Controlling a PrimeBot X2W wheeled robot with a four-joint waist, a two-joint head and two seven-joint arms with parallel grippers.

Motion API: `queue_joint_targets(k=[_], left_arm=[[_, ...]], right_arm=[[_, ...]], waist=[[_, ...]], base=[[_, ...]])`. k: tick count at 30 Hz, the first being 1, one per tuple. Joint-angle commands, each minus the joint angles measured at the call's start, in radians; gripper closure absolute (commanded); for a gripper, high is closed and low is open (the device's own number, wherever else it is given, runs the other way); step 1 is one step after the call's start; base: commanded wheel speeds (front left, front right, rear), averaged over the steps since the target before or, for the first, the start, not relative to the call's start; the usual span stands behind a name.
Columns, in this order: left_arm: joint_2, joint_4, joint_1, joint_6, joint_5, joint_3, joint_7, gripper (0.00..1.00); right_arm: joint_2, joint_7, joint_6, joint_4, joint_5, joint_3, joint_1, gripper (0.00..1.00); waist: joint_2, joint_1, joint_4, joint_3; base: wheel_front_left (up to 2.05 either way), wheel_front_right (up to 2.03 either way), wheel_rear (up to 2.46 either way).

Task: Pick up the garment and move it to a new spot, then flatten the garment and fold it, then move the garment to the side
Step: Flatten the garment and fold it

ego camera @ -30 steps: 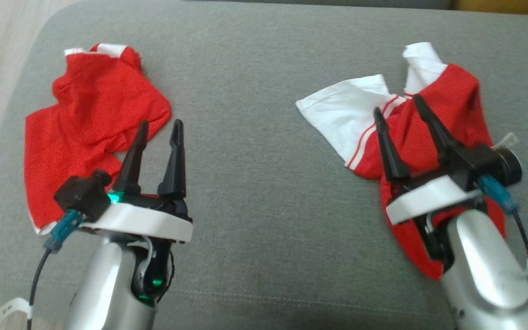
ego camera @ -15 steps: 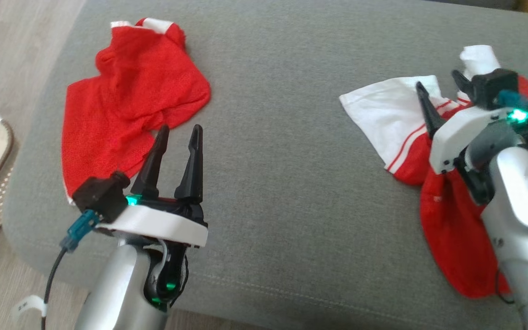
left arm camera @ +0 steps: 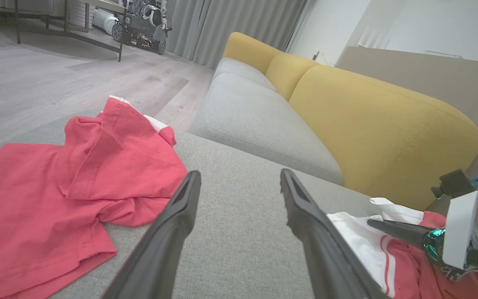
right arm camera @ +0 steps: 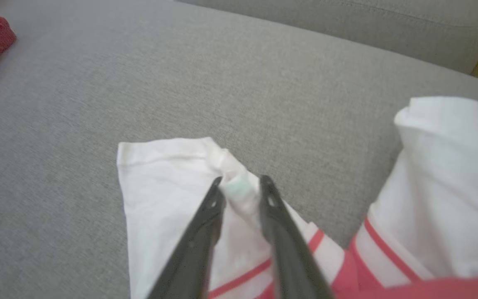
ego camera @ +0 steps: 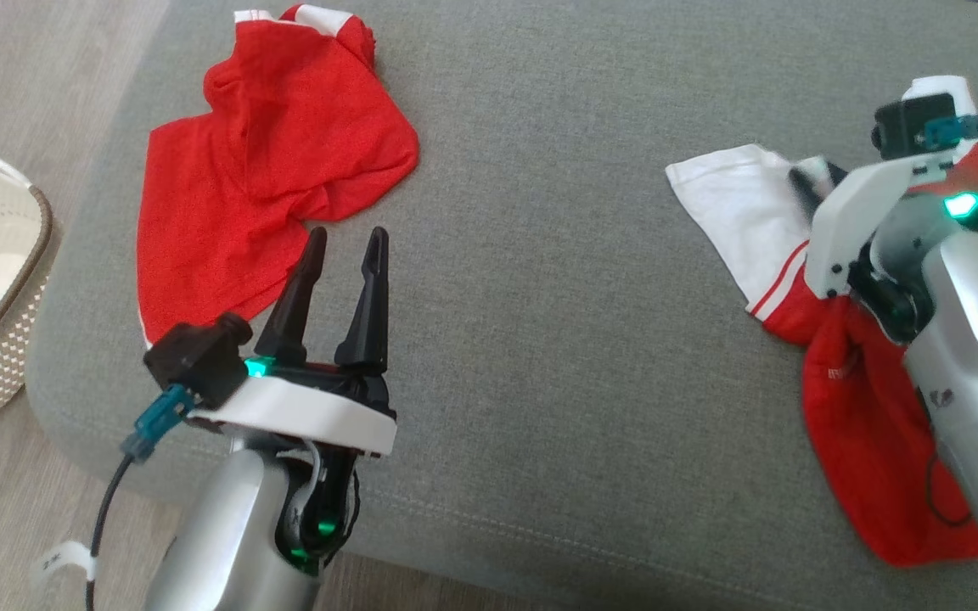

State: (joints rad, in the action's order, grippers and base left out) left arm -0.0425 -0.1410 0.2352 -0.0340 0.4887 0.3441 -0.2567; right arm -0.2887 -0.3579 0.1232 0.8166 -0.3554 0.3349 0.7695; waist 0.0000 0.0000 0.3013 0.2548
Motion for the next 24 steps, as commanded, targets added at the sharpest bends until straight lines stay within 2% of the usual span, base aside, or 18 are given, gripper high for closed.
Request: queue_joint_targets(k=[1,8,14,18,22,23,24], left_arm=[[-0.008,0.034,0.043,0.005,0.008,-0.03,-0.005,0.0],[-0.008,0.023,0.047,0.006,0.011,-0.029,-0.005,0.0],[-0.008,0.021,0.044,0.007,0.008,-0.03,-0.005,0.0],[-0.008,0.023,0.036,0.008,0.006,-0.033,-0.005,0.0],[-0.008,0.021,0.022,0.009,0.007,-0.033,-0.005,0.0],[-0.008,0.02,0.02,0.01,0.007,-0.032,-0.005,0.0],[-0.008,0.019,0.018,0.011,0.008,-0.031,-0.005,0.0]], right_arm=[[-0.009,0.021,0.008,-0.054,-0.026,0.034,0.043,1.0],[-0.035,0.222,0.008,-0.161,-0.095,0.132,0.096,1.0],[-0.006,0.397,0.008,-0.205,-0.087,0.17,0.17,1.0],[0.021,0.442,0.008,-0.228,-0.096,0.239,0.18,1.0],[0.04,0.413,0.008,-0.226,-0.159,0.379,0.146,1.0],[0.039,0.399,0.008,-0.221,-0.18,0.42,0.136,0.79],[0.04,0.383,0.008,-0.214,-0.211,0.455,0.124,0.11]], waist=[[0.0,0.0,0.001,0.003],[0.0,0.0,0.0,-0.016],[0.0,0.0,0.003,-0.05],[0.0,0.0,0.01,-0.059],[0.0,0.0,0.015,-0.07],[0.0,0.0,0.015,-0.071],[0.0,0.0,0.015,-0.073]], base=[[0.0,0.0,0.0],[0.0,0.0,0.0],[0.0,0.0,0.0],[0.0,0.0,0.0],[0.0,0.0,0.0],[0.0,0.0,0.0],[0.0,0.0,0.0]])
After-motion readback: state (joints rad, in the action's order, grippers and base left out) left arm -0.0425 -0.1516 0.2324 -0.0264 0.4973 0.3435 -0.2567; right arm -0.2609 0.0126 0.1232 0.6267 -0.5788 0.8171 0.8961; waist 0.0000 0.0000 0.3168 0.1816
